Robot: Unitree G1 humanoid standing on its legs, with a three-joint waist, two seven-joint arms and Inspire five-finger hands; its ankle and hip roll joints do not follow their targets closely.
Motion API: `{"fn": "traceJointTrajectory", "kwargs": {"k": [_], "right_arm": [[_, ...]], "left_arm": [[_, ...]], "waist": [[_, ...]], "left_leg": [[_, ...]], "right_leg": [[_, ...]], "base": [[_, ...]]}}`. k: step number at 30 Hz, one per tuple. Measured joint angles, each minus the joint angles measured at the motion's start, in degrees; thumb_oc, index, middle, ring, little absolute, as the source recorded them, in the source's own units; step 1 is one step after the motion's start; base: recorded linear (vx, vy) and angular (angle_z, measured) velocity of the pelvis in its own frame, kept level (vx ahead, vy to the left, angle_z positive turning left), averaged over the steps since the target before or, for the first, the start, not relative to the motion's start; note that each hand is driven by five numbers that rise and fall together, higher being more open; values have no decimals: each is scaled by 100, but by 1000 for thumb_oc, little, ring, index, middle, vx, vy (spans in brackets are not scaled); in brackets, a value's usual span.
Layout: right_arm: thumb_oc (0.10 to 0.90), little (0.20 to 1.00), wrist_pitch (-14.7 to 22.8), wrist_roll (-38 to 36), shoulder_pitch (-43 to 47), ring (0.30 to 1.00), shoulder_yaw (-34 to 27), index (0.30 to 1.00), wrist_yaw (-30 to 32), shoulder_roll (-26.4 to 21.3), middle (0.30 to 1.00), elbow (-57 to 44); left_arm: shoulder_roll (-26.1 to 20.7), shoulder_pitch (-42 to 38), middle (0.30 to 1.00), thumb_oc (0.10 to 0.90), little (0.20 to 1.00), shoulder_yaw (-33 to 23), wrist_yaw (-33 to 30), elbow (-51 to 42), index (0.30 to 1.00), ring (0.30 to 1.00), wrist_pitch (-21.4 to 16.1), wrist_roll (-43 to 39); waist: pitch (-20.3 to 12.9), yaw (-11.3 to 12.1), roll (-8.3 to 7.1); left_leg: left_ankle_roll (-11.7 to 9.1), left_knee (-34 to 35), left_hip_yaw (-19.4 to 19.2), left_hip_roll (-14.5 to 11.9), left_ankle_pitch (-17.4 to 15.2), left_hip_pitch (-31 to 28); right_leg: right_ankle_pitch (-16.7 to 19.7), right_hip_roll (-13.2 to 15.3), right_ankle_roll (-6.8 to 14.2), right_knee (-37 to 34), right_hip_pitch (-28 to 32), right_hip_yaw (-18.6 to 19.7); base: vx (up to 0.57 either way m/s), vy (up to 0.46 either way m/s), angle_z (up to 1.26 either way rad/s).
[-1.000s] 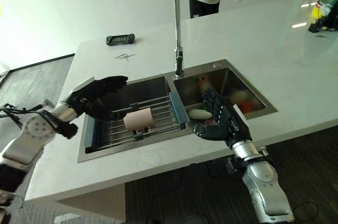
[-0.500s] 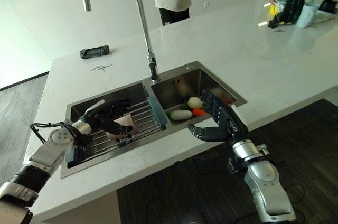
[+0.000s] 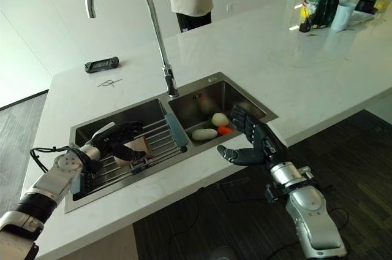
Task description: Place the dishes in the dishwasher.
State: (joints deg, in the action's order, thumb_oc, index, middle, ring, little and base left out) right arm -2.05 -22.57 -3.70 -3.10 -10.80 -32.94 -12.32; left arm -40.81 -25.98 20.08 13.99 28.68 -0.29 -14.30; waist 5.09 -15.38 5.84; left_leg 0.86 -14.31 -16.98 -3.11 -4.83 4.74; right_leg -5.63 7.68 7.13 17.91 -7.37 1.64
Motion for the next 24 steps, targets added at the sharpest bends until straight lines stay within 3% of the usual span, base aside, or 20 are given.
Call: {"fn": "traceJointTrajectory", "kwargs": {"k": [14,24], "right_arm": [[800,900,0,214,0,900,-13,900,-126,-3,900,0],[800,900,0,218,-1,900,-12,900,-195,-81,900,1]], "left_arm": [[0,1,900,800,900,0,-21,77,900,900,-152,458],[-146,1,900,800,900,0,-7,620,900,900,-232,900]], "waist": [[7,13,-22],[13,51,-50]], "left_leg": [[-43,-39,-3,-88,-25,0],[-46,-37,3,-91,-36,-6]], "right_leg": [[27,-89,-34,-79,44,6],[36,-89,-28,-129,77,-7]], "base": [[0,0,0],[0,0,0]]}}
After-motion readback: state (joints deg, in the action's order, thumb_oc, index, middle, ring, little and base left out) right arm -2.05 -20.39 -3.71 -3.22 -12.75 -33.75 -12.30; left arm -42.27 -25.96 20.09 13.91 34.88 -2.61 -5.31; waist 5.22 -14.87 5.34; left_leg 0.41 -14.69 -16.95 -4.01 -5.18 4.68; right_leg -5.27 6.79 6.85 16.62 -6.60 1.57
